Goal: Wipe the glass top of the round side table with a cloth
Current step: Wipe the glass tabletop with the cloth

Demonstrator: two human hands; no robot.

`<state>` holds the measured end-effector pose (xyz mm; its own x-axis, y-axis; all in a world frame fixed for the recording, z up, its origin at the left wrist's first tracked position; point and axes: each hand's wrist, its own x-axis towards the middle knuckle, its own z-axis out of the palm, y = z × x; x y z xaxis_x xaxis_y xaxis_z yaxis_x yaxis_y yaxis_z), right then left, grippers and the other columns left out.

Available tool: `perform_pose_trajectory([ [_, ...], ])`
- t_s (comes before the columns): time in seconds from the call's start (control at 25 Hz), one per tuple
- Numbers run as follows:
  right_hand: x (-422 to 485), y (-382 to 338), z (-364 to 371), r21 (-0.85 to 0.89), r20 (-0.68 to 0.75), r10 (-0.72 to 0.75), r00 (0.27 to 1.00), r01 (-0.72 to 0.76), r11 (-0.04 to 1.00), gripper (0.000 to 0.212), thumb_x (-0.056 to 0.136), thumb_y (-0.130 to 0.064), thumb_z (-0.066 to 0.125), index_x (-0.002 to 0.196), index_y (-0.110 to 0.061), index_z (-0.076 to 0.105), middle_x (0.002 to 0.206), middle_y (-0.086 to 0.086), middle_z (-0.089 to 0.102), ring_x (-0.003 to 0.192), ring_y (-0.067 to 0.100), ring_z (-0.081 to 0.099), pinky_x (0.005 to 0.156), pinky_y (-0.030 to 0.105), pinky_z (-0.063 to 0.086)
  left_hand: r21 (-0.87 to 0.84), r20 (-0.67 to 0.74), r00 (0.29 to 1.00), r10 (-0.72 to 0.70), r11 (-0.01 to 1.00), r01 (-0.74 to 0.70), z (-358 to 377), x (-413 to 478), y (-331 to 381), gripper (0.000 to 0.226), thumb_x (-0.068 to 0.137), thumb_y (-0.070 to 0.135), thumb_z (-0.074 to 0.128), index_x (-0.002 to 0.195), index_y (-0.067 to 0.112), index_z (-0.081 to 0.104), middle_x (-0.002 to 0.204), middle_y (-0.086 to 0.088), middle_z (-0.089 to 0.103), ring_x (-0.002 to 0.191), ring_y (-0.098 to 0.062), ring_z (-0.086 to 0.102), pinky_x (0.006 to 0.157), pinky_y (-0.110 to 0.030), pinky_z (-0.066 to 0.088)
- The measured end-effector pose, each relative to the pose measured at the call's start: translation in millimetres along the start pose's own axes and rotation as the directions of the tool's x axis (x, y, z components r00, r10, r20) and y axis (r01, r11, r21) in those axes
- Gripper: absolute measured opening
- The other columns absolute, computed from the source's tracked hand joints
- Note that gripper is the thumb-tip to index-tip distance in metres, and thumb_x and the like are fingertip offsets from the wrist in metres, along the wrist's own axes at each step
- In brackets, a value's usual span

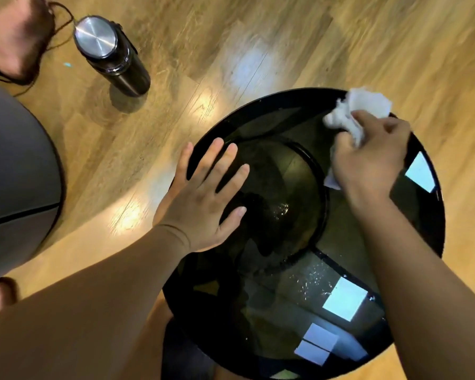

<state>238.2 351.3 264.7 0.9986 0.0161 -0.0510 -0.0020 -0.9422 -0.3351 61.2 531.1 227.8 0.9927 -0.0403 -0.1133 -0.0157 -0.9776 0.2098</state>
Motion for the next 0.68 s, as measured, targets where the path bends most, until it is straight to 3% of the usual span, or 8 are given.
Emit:
perform_pose_trajectory([
  [0.12, -45.8, -77.1, 39.8, 0.155, 0.120, -0.361, 0.925, 0.342, 0.927, 0.035, 0.078, -0.026, 0.061, 0.112, -0.023, 0.069, 0.118, 0.010, 0.049, 0.099, 0.027, 0.054, 0.081, 0.031, 0.049, -0.035, -0.020, 1.000, 0.006, 0.999, -0.006, 2.9, -0.7, 1.1, 0.061, 0.093, 0.048, 0.046, 0.144, 0.016, 0.041, 0.154, -0.016, 0.032, 0.148, -0.034, 0.017, 0.115, -0.064, 0.012],
  [0.24, -37.6, -69.3, 34.2, 0.167, 0.178, -0.540, 0.822, 0.516, 0.840, 0.038, 0.077, -0.025, 0.063, 0.114, -0.025, 0.068, 0.119, 0.011, 0.050, 0.101, 0.029, 0.056, 0.080, 0.034, 0.050, -0.041, -0.007, 1.000, -0.008, 0.999, 0.007, 1.1, 1.4, 3.6, 0.061, 0.093, 0.049, 0.044, 0.145, 0.017, 0.041, 0.155, -0.015, 0.031, 0.148, -0.034, 0.017, 0.116, -0.063, 0.008],
  [0.32, -2.8, -20.0, 15.8, 0.055, 0.154, -0.450, 0.880, 0.447, 0.893, 0.041, 0.079, -0.026, 0.060, 0.119, -0.027, 0.065, 0.122, 0.012, 0.049, 0.104, 0.027, 0.055, 0.087, 0.033, 0.047, 0.002, 0.005, 1.000, -0.012, 1.000, 0.012, 1.5, -0.7, 0.7, 0.062, 0.094, 0.051, 0.040, 0.146, 0.018, 0.037, 0.158, -0.014, 0.024, 0.149, -0.033, 0.013, 0.117, -0.061, 0.005],
  [0.4, 36.7, 47.5, -5.6, -0.107, 0.066, -0.232, 0.971, 0.238, 0.965, 0.041, 0.080, -0.030, 0.057, 0.120, -0.029, 0.063, 0.124, 0.010, 0.052, 0.106, 0.021, 0.056, 0.094, 0.028, 0.044, 0.009, 0.015, 1.000, -0.014, 1.000, 0.014, 1.4, -4.9, -2.7, 0.062, 0.094, 0.052, 0.039, 0.146, 0.018, 0.036, 0.159, -0.014, 0.022, 0.149, -0.033, 0.012, 0.117, -0.061, 0.005],
  [0.48, 53.8, 99.3, -23.5, -0.171, -0.025, -0.095, 0.995, 0.089, 0.981, 0.046, 0.075, -0.037, 0.047, 0.119, -0.032, 0.062, 0.121, 0.004, 0.060, 0.108, 0.017, 0.060, 0.099, 0.027, 0.046, -0.003, 0.024, 1.000, -0.011, 1.000, 0.011, 1.5, -0.3, 3.4, 0.062, 0.093, 0.053, 0.039, 0.146, 0.019, 0.036, 0.159, -0.014, 0.022, 0.149, -0.033, 0.012, 0.117, -0.061, 0.006],
  [0.6, 29.1, 66.9, -14.2, -0.140, -0.079, 0.063, 0.995, -0.073, 0.987, 0.047, 0.076, -0.035, 0.043, 0.118, -0.025, 0.062, 0.116, 0.010, 0.060, 0.102, 0.024, 0.059, 0.092, 0.031, 0.048, 0.003, 0.050, 0.998, -0.035, 0.999, 0.035, 0.4, -0.4, 1.9, 0.063, 0.094, 0.054, 0.036, 0.147, 0.020, 0.034, 0.160, -0.013, 0.020, 0.150, -0.033, 0.009, 0.117, -0.061, 0.005],
  [0.68, -3.6, 2.9, 4.4, -0.100, -0.068, 0.008, 0.998, -0.015, 0.995, 0.043, 0.077, -0.031, 0.046, 0.115, -0.026, 0.064, 0.120, 0.011, 0.056, 0.102, 0.026, 0.056, 0.085, 0.030, 0.044, 0.021, 0.042, 0.999, -0.001, 1.000, 0.000, -1.5, -5.8, -4.3, 0.062, 0.094, 0.054, 0.035, 0.147, 0.020, 0.034, 0.160, -0.013, 0.020, 0.149, -0.033, 0.009, 0.117, -0.060, 0.005],
])
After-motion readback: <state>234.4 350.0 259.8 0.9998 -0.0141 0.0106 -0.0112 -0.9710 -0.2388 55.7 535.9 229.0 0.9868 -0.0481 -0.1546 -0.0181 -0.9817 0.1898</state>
